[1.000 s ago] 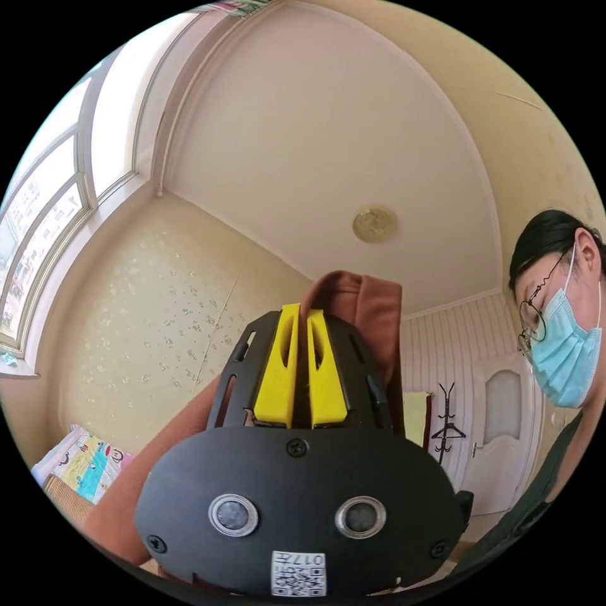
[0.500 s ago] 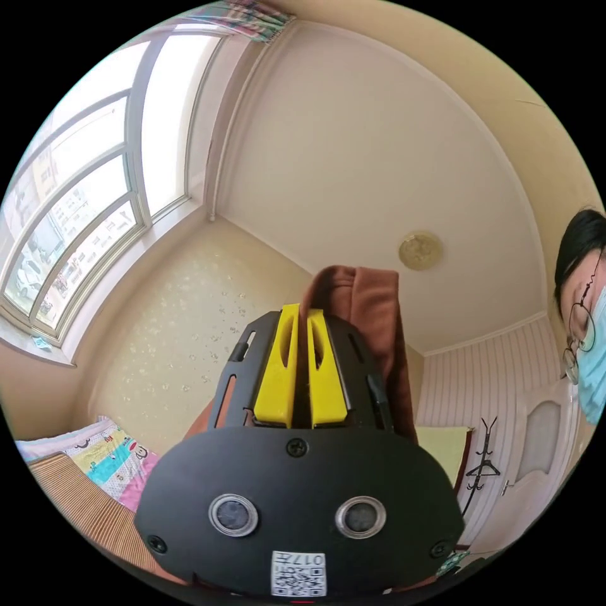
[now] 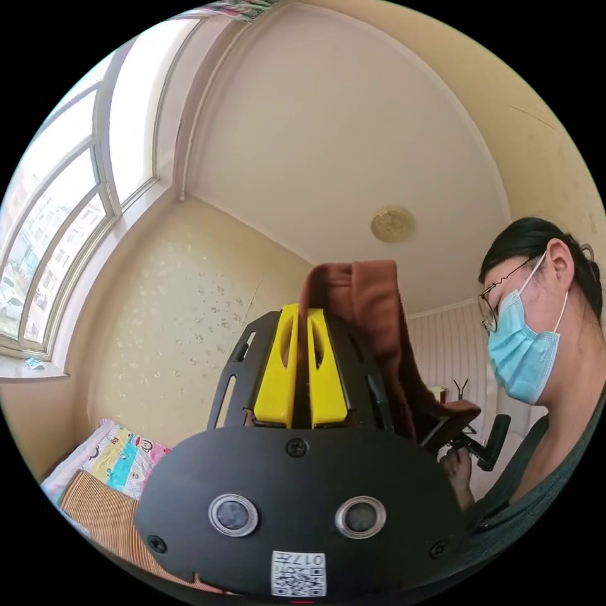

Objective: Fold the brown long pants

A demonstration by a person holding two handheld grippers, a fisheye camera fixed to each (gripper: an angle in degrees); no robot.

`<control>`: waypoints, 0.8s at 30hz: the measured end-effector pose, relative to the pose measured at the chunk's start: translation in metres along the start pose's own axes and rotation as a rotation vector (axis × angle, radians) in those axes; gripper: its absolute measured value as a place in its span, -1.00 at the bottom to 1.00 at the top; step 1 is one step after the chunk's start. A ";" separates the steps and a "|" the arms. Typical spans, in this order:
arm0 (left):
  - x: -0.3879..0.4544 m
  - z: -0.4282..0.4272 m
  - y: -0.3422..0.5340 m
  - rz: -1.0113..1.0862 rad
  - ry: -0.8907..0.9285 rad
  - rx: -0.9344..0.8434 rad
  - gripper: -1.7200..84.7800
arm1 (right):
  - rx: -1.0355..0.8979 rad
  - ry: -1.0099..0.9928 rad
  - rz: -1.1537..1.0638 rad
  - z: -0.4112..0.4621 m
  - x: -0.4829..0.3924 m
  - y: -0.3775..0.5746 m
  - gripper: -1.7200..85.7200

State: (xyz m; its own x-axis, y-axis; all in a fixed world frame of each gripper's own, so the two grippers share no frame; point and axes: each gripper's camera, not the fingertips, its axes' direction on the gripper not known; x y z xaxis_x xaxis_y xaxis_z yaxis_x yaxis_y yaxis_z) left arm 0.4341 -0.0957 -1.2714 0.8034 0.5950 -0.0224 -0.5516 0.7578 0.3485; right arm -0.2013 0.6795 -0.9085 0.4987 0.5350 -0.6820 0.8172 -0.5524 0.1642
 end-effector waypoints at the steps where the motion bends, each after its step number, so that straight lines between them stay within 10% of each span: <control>1: -0.008 0.015 0.003 0.027 -0.005 -0.027 -0.97 | 0.028 -0.001 0.049 0.002 0.013 -0.002 -0.91; 13: -0.307 0.468 0.123 -0.077 -0.347 -0.739 -0.81 | -0.610 0.343 0.150 0.407 0.278 0.065 -0.85; 18: -0.398 0.468 0.265 -0.124 -0.366 -1.018 -0.78 | -1.069 0.555 0.253 0.469 0.381 0.180 -0.82; 24: -0.465 0.351 0.507 -0.402 -0.392 -1.587 -0.78 | -1.576 0.335 0.043 0.372 0.407 0.421 -0.84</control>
State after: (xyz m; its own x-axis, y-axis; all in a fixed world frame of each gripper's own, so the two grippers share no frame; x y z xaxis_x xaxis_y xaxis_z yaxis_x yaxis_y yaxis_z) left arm -0.1405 -0.0824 -0.7554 0.8082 0.3979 0.4342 0.2192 0.4811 -0.8488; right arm 0.2384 0.4275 -1.3819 0.3927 0.7626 -0.5141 0.1656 0.4912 0.8552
